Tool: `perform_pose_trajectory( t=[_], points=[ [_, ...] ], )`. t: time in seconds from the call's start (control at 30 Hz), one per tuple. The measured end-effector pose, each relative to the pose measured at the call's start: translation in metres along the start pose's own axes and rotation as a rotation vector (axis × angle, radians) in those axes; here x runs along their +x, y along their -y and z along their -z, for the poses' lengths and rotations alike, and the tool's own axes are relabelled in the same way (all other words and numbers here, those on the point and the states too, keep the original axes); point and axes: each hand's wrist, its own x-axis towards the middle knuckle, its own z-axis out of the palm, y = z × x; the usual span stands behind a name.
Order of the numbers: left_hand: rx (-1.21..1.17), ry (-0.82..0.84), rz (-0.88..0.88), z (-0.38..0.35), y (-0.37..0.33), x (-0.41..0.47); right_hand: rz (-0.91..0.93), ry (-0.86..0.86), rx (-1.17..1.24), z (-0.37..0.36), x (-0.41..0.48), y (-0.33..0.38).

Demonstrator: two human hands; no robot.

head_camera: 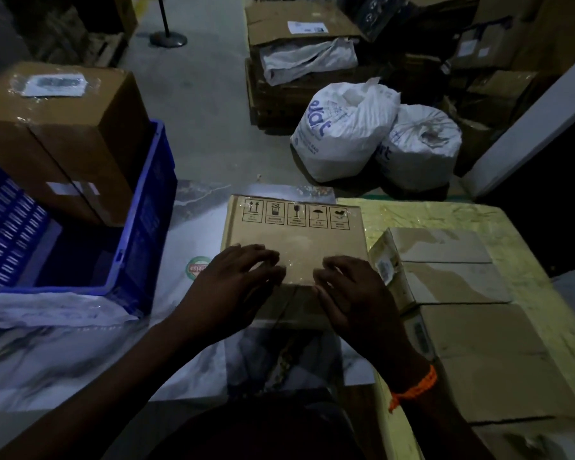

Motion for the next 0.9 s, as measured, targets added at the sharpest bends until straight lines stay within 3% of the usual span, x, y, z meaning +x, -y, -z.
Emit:
perform_pose_trajectory(
  t=[0.23,0.4,0.5,0.63,0.73,0.9],
  points=[
    [-0.051,-0.019,0.07,-0.007,-0.001,-0.003,-0.078,-0.076,0.108,-0.007,-0.003,0.006],
    [-0.114,-0.163,0.2,-0.008,0.0,0.001,-0.159,-0.133,0.154,0.001,0.012,-0.003],
    [-0.19,-0.206,0.44,-0.002,0.009,0.012,-0.416,-0.147,0.241,0.003,0.028,-0.021],
    [-0.662,-0.061,0.7,0.004,0.031,0.026,-0.733,0.111,0.582,0.009,0.054,-0.034],
    [-0.704,-0.025,0.714,0.001,0.038,0.034,-0.769,0.056,0.589,0.004,0.066,-0.036],
    [-0.728,-0.143,0.616,0.002,0.041,0.033,-0.763,-0.139,0.615,0.006,0.078,-0.031]
  ],
)
